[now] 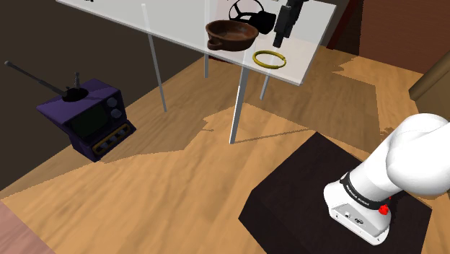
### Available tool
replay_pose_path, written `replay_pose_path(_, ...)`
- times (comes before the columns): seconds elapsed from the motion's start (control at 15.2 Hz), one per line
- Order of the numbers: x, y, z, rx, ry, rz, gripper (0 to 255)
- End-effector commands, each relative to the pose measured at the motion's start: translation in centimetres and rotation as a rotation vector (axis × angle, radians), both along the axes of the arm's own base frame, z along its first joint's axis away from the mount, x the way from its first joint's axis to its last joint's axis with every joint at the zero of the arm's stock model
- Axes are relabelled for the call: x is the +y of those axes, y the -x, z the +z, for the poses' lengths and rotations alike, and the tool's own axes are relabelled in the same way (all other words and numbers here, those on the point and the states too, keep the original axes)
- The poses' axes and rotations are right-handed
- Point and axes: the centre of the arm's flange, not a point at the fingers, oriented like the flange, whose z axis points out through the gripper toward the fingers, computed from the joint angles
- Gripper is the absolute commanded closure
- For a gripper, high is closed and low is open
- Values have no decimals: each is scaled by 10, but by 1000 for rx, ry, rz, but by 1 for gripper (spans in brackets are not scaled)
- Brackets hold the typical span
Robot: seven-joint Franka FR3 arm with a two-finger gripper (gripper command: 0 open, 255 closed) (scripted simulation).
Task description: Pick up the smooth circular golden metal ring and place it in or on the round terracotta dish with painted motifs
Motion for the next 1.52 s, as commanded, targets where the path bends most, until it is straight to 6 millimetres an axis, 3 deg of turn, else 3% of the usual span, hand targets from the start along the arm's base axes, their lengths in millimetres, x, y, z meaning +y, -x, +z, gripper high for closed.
replay_pose_path(0.0, 2, -5, -4, -6, 0, 6, 0)
replay_pose_path(0.4, 2, -6, -39, -6, 0, 6, 0)
replay_pose_path(0.92, 2, -6, -39, -6, 0, 6, 0)
replay_pose_path(0.99, 2, -6, -39, -6, 0, 6, 255)
replay_pose_path(1.45, 7, -6, -41, -7, 0, 7, 255)
